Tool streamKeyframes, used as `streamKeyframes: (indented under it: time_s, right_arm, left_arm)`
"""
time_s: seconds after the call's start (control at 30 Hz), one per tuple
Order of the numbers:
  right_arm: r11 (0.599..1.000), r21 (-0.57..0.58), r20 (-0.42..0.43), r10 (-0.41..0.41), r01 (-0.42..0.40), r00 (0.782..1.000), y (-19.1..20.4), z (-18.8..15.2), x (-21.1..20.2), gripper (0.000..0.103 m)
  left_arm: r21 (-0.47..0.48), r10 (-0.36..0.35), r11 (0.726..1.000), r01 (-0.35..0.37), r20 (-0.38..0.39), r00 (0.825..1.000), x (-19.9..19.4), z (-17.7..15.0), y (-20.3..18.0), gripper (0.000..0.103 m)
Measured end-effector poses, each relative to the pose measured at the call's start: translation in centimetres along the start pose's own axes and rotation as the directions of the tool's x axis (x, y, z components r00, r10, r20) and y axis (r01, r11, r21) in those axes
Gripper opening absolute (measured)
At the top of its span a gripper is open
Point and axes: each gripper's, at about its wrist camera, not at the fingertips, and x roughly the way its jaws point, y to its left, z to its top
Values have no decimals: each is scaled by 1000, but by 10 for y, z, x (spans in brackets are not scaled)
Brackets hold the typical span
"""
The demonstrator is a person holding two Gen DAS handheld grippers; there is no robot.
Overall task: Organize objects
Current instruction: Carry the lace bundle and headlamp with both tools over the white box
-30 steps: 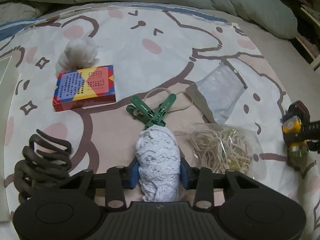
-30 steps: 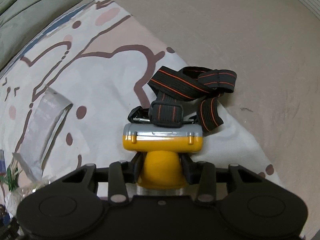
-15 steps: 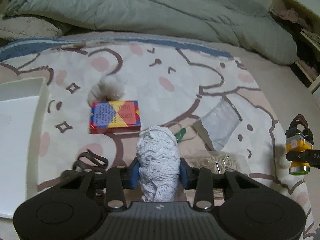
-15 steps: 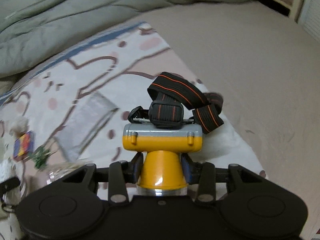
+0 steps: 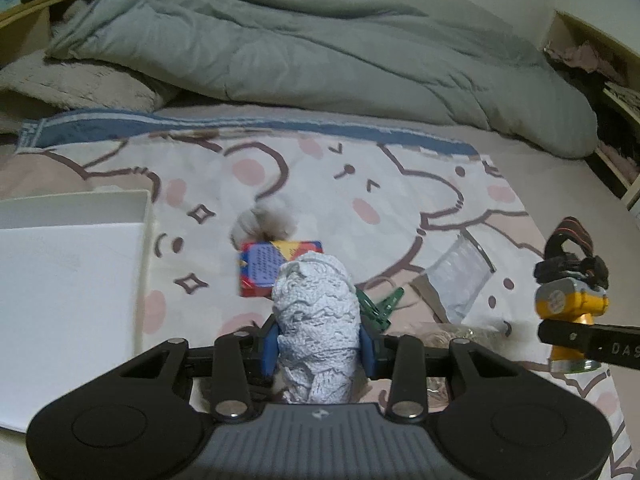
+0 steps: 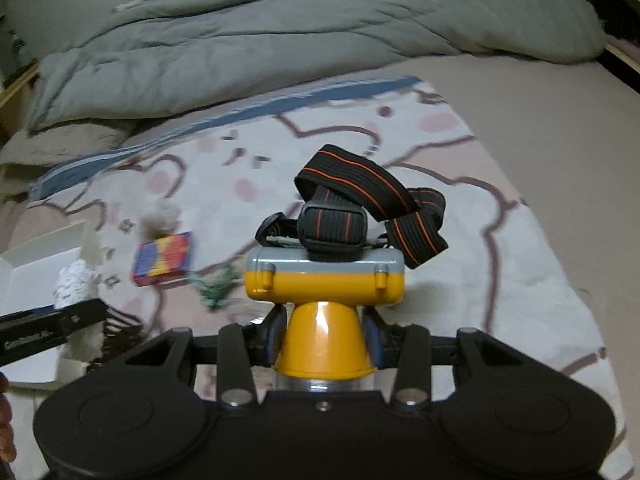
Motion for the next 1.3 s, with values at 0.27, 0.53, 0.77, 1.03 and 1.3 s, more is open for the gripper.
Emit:
streamKeyframes:
  time_s: [0.27,0.53,0.77,1.03,1.3]
  right_arm:
    - [996,-84,48,48,-44,998,52,4,-8,42]
    - [979,-176,68,119,-105,991,110,6,-9,42]
    - [958,-244,63,173,-153,983,167,4,-3,42]
    - [926,-295,-15,241,-234,970,242,-7,18,42]
    - [882,-356,-101,293,-310,951,313,-31,40,42]
  left_arm:
    - [7,43,999,-43,90,995,-34,7,38,41]
    - [-11,112,994,-111,148,983,-61,13,91,41]
    - [-46,164,986,-158,175,971,-78,14,140,41]
    - [-54,230,973,-225,129,965,-77,6,191,41]
    - [-105,272,959,-262,103,957,-82,-6,239,41]
